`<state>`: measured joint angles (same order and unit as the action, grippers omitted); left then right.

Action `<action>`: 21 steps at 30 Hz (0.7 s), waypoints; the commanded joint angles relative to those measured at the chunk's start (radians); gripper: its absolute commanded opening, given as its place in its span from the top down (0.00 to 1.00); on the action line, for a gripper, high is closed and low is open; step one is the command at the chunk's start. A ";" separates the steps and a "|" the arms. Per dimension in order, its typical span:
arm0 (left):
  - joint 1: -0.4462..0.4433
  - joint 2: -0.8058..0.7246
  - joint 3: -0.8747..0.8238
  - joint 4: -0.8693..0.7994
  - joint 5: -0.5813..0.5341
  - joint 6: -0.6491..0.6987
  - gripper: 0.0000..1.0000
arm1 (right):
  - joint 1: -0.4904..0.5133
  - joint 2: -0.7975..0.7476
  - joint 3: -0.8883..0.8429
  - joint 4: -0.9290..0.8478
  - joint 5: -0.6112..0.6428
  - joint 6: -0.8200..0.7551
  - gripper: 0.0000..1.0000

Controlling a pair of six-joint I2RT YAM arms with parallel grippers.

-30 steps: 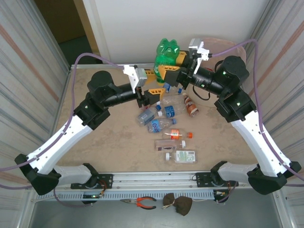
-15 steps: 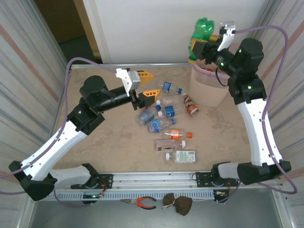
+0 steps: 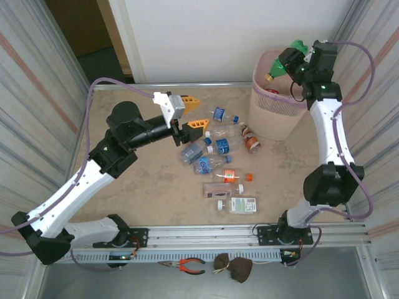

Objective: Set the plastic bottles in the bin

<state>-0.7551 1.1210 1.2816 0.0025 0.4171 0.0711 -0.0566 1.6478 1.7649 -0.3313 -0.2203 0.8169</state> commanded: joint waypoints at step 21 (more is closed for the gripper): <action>-0.009 -0.092 -0.077 0.004 -0.067 -0.004 0.36 | 0.042 0.383 0.325 -0.336 0.365 0.797 0.51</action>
<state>-0.7551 1.0519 1.2121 -0.0032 0.3645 0.0711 -0.0292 1.9919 2.0274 -0.6029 0.0864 1.4933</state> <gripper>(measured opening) 0.637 0.494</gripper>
